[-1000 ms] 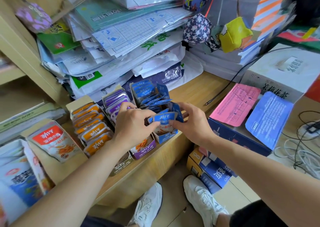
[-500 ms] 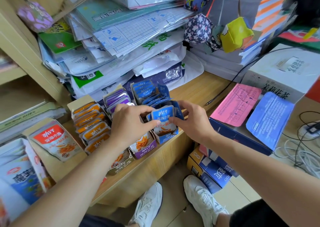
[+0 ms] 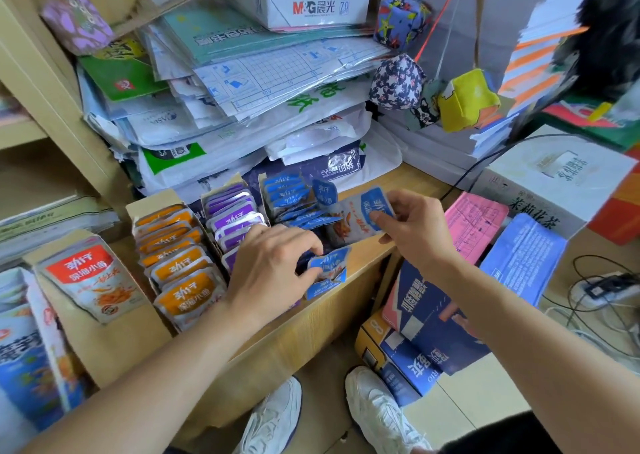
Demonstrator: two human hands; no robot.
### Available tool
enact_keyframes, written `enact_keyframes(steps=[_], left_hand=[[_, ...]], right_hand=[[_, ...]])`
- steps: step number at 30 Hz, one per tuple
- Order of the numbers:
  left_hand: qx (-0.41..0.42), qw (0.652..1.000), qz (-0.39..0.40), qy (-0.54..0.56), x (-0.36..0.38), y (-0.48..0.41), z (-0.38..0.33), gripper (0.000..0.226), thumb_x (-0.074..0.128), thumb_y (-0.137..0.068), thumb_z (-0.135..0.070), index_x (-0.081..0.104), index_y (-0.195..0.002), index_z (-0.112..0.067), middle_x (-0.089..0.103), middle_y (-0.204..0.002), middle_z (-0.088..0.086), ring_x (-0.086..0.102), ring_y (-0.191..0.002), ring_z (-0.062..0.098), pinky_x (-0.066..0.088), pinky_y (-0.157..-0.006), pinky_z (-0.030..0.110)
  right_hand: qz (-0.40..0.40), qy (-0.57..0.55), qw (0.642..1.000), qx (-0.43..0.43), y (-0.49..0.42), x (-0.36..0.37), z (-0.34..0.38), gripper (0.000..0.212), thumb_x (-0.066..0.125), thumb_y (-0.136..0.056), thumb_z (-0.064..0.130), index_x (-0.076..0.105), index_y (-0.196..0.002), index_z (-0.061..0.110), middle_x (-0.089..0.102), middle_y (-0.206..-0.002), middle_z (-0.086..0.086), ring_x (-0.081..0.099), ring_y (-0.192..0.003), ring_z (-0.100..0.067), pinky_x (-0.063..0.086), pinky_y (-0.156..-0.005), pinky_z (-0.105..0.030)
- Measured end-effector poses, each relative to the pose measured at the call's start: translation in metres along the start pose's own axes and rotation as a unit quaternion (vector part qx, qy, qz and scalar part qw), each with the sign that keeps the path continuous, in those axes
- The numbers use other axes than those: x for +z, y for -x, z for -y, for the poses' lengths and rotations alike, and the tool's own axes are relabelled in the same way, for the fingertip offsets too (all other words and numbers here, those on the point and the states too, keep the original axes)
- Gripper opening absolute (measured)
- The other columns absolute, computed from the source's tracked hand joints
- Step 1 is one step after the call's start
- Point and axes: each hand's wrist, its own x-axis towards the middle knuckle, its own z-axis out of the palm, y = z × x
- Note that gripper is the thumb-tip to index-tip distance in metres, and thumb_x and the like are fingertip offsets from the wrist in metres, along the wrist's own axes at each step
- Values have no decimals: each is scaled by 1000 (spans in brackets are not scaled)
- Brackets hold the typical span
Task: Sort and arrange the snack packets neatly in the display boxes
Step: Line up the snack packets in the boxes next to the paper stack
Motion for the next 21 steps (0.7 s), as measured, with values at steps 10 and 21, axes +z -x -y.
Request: enact_keyframes(steps=[10,21], left_hand=[[-81,997,12,13,-8,0,4,61,91,-62,-49,67,-110,-19,56,-137,-2,62,-113,22,51,-96,45],[-129,989,-4,68,-10,3,4,105,91,-55,-59,43,-141,-22,65,-130,-1,64,-114,22,50,-99,41]], right_hand=[[-44,-51,992,-106,17,-26,49,20,71,-90,4,76,-96,22,76,-86,5,70,-70,-18,59,-60,-37],[-4,82,975,-209,8,9,32,17,77,-83,5,82,-95,16,78,-85,5,71,-72,-5,60,-67,-30]])
